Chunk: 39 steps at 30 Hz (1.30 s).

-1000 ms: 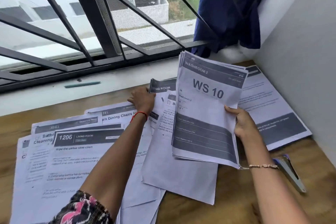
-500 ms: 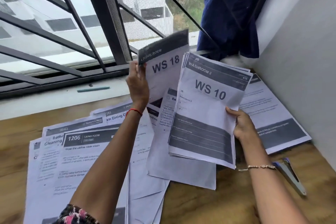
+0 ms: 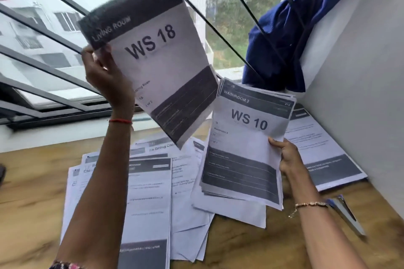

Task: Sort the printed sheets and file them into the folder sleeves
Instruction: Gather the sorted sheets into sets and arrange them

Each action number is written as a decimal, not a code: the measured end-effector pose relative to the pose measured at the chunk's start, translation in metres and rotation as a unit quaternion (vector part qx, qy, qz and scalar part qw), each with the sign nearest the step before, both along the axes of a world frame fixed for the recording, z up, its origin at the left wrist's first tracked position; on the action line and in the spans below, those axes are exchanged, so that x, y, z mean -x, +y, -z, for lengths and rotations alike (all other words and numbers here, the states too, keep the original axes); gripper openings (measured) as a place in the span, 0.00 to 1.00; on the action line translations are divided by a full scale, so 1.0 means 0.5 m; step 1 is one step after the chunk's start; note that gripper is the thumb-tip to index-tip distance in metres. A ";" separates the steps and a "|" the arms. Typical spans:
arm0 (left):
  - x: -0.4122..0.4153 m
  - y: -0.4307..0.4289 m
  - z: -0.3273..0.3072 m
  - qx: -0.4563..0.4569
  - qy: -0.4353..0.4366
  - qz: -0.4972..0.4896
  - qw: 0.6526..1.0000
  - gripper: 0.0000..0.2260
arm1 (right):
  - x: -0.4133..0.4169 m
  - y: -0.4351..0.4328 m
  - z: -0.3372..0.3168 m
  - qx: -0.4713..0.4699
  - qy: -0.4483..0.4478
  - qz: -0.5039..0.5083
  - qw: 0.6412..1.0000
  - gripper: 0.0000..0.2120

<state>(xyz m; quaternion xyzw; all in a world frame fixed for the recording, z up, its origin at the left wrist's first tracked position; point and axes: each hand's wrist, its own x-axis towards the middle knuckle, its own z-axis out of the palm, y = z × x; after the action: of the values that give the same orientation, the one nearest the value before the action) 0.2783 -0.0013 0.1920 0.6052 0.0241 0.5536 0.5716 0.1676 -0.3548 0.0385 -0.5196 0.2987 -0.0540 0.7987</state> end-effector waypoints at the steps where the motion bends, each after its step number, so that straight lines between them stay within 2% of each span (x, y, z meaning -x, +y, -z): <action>1: 0.005 0.022 -0.007 0.017 0.011 0.010 1.000 0.06 | 0.002 0.009 -0.001 0.007 0.004 -0.004 1.000 0.11; 5: 0.036 0.116 0.010 0.042 0.109 0.007 0.993 0.07 | 0.020 0.054 -0.003 0.044 0.023 -0.014 0.999 0.18; 8: 0.068 0.169 0.038 0.060 0.140 0.008 0.988 0.08 | 0.033 0.079 0.012 0.070 0.015 -0.035 0.997 0.23; 13: 0.117 0.249 0.110 0.065 0.226 0.067 0.970 0.08 | 0.056 0.132 0.022 0.121 0.053 -0.024 0.991 0.14; 16: 0.141 0.258 0.178 0.067 0.328 0.109 0.936 0.08 | 0.051 0.155 0.042 0.137 0.067 -0.010 0.988 0.16; 19: 0.170 0.222 0.243 0.070 0.395 0.136 0.906 0.09 | 0.047 0.189 0.058 0.148 0.090 -0.046 0.984 0.18; 21: 0.188 0.187 0.271 0.072 0.413 0.164 0.893 0.08 | 0.057 0.223 0.053 0.128 0.085 -0.079 0.985 0.16; 24: 0.221 0.138 0.293 -0.008 0.418 0.206 0.885 0.07 | 0.070 0.273 0.044 0.085 0.079 -0.133 0.984 0.17; 26: 0.233 0.121 0.303 -0.027 0.410 0.221 0.885 0.06 | 0.076 0.295 0.043 0.051 0.075 -0.154 0.984 0.14; 30: 0.234 0.120 0.327 -0.046 0.408 0.202 0.889 0.03 | 0.090 0.325 0.037 -0.004 0.067 -0.187 0.980 0.12; 35: 0.231 0.121 0.349 -0.026 0.414 0.174 0.893 0.09 | 0.098 0.336 0.040 -0.017 0.067 -0.191 0.979 0.13; 39: 0.227 0.131 0.360 0.039 0.429 0.243 0.869 0.06 | 0.095 0.338 0.045 -0.023 0.075 -0.193 0.978 0.12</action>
<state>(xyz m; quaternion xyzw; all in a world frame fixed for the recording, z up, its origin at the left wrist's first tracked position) 0.1648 0.0641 0.0119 0.7472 0.1409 0.0820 0.6443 0.1199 -0.1857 0.0158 -0.5513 0.2534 0.1469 0.7812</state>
